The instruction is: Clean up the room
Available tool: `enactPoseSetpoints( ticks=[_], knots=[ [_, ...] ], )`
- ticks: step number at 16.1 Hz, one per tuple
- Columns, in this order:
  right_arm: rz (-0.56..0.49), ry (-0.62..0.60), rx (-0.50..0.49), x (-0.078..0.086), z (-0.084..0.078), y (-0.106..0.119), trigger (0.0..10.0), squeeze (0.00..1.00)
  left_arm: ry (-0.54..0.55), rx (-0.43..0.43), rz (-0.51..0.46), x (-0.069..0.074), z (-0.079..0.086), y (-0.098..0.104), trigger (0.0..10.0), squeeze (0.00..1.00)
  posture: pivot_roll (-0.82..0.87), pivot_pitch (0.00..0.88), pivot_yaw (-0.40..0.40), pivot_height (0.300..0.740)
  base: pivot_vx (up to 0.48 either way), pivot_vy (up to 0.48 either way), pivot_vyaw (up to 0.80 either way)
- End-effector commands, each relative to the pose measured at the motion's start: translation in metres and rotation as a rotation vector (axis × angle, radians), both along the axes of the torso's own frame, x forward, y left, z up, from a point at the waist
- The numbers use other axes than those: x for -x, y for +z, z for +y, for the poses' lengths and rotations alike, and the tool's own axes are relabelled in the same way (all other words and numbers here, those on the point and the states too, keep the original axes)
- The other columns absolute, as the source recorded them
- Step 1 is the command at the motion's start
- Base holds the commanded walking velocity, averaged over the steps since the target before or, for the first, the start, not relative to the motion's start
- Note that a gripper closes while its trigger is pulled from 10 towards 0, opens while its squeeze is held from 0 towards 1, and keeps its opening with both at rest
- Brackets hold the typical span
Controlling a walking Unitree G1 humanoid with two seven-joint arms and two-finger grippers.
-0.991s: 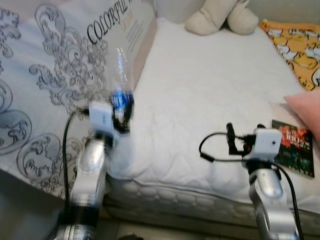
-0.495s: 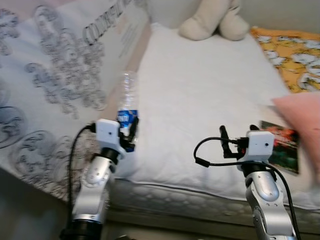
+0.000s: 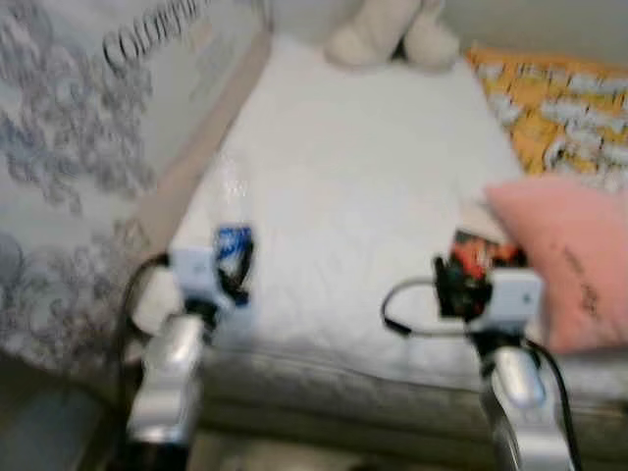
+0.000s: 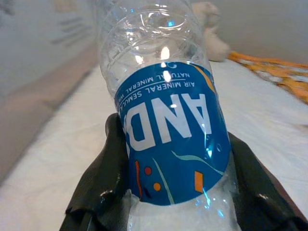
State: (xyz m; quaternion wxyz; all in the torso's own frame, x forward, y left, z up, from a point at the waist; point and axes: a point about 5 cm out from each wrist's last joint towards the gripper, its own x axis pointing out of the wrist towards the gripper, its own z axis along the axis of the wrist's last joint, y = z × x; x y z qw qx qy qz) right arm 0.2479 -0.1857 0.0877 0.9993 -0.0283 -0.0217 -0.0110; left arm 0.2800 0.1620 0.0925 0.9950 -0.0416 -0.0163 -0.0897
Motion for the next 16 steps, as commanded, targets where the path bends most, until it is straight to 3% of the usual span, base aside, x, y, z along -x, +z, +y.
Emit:
enactPoseSetpoints(
  ticks=[1, 9, 13, 16],
  knots=[
    [0.002, -0.011, 0.001, -0.001, -0.006, 0.002, 10.0, 0.0, -0.045, 0.016, -0.054, -0.002, -0.01, 0.012, 10.0, 0.0, -0.07, 0.0, 0.017, 0.74, 0.0, -0.48, 0.0],
    [0.012, 0.011, -0.016, -0.005, -0.002, 0.001, 10.0, 0.0, -0.107, 0.025, -0.04, 0.0, -0.016, 0.007, 10.0, 0.0, -0.07, 0.0, 0.014, 0.74, 0.0, -0.48, 0.0],
    [0.048, 0.036, 0.004, -0.003, -0.001, -0.002, 10.0, 0.0, -0.093, 0.002, -0.016, 0.0, -0.019, 0.002, 10.0, 0.0, -0.08, 0.0, 0.005, 0.74, 0.0, 0.0, 0.54],
    [0.063, 0.048, -0.025, -0.008, -0.001, -0.002, 10.0, 0.0, -0.088, 0.009, -0.003, 0.0, -0.019, 0.0, 10.0, 0.0, -0.08, 0.0, 0.006, 0.74, -0.294, 0.335, 0.66]
  ],
)
